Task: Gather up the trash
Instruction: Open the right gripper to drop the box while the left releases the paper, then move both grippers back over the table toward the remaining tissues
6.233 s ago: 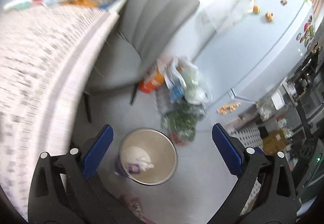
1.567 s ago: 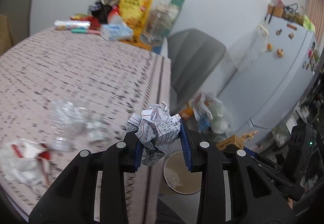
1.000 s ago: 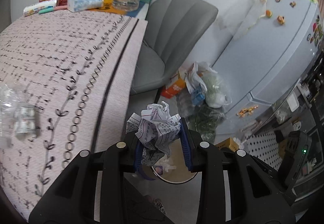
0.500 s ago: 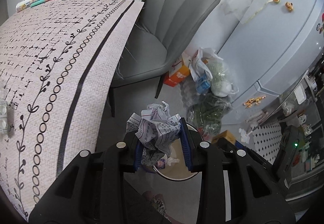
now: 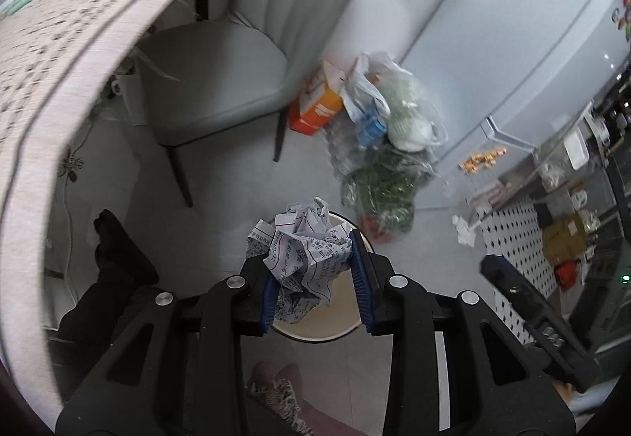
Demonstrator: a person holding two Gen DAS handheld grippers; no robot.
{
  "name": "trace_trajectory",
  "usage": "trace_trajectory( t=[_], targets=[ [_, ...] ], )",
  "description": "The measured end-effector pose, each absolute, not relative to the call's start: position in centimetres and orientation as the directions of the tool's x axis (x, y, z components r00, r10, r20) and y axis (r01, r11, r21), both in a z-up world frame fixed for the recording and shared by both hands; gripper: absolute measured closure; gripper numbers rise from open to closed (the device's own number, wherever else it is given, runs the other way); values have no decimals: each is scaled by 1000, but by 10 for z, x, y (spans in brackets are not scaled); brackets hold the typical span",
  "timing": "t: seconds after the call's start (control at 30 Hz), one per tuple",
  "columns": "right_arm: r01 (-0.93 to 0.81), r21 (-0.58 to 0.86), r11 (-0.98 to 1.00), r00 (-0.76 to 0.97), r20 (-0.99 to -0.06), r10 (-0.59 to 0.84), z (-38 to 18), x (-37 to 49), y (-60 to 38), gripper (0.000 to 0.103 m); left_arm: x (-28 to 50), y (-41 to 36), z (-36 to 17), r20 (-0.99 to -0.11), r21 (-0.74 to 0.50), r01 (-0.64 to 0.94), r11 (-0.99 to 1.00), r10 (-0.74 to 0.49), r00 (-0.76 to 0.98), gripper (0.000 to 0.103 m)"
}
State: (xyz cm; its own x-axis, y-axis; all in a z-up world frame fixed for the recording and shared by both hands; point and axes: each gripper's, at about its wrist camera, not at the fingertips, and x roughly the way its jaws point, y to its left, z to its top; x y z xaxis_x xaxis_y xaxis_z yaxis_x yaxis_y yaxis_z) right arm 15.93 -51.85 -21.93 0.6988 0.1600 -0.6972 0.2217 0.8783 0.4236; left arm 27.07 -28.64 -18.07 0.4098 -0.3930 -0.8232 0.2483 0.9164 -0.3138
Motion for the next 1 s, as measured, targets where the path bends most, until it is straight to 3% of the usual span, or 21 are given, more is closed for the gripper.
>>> trace_trajectory(
  t=[0.33, 0.4, 0.47, 0.57, 0.7, 1.0],
  targets=[
    [272, 445, 853, 742, -661, 109, -193, 134, -550, 24, 279, -338, -208, -854, -339, 297, 893, -424, 300, 67],
    [284, 443, 850, 743, -662, 97, -191, 129, -556, 24, 281, -345, -213, -856, -355, 300, 886, -437, 275, 57],
    [292, 438, 850, 741, -666, 88, -190, 127, -560, 24, 284, -344, -213, -829, -420, 284, 862, -491, 266, 34],
    [297, 431, 852, 739, -669, 81, -190, 124, -559, 24, 284, -332, -205, -786, -483, 255, 838, -543, 296, 13],
    [290, 436, 852, 734, -672, 94, -191, 127, -551, 24, 284, -313, -184, -752, -521, 264, 811, -583, 307, 9],
    [205, 450, 869, 754, -638, 152, -174, 135, -513, 23, 271, -252, -117, -727, -433, 319, 843, -536, 429, 6]
  ],
)
